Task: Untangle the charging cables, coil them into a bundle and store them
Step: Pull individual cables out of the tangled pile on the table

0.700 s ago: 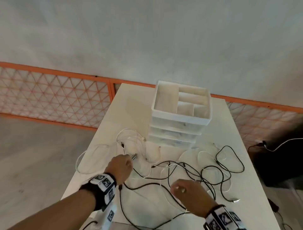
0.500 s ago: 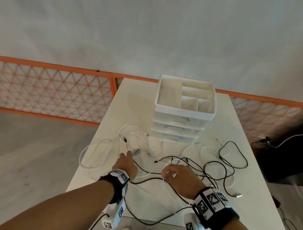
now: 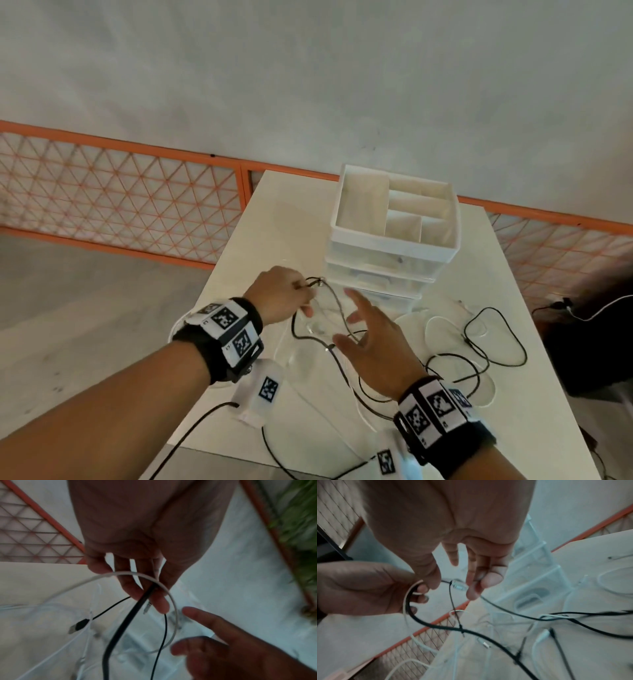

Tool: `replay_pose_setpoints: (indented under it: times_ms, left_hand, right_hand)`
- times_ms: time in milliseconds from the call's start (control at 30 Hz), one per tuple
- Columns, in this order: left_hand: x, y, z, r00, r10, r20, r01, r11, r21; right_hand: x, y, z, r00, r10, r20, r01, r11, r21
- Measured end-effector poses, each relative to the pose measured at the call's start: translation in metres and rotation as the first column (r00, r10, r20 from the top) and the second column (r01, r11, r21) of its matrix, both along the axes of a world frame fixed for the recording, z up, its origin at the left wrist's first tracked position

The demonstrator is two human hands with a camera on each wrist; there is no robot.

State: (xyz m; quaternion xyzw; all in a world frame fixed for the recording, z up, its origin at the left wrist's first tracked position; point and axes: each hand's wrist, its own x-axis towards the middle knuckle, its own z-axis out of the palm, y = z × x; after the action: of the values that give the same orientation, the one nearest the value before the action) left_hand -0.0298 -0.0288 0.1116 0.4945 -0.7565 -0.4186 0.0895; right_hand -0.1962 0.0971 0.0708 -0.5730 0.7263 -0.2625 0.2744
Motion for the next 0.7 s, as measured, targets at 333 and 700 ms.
replay_pose_setpoints:
  times_ms: [333,700]
  left_hand:
    - [0.001,0.000,0.081,0.868,0.082,-0.489,-0.062,0.996,0.057]
    - [0.005,-0.002,0.063,0.921,0.036,-0.387,0.003,0.995,0.102]
  right_hand:
    - [-0.029,-0.025,-0.007,0.969,-0.202,-0.140,0.219,0.969,0.117]
    - [-0.051,-0.013,0.058,0.950,-0.311,-0.026,0.311,0.950,0.006]
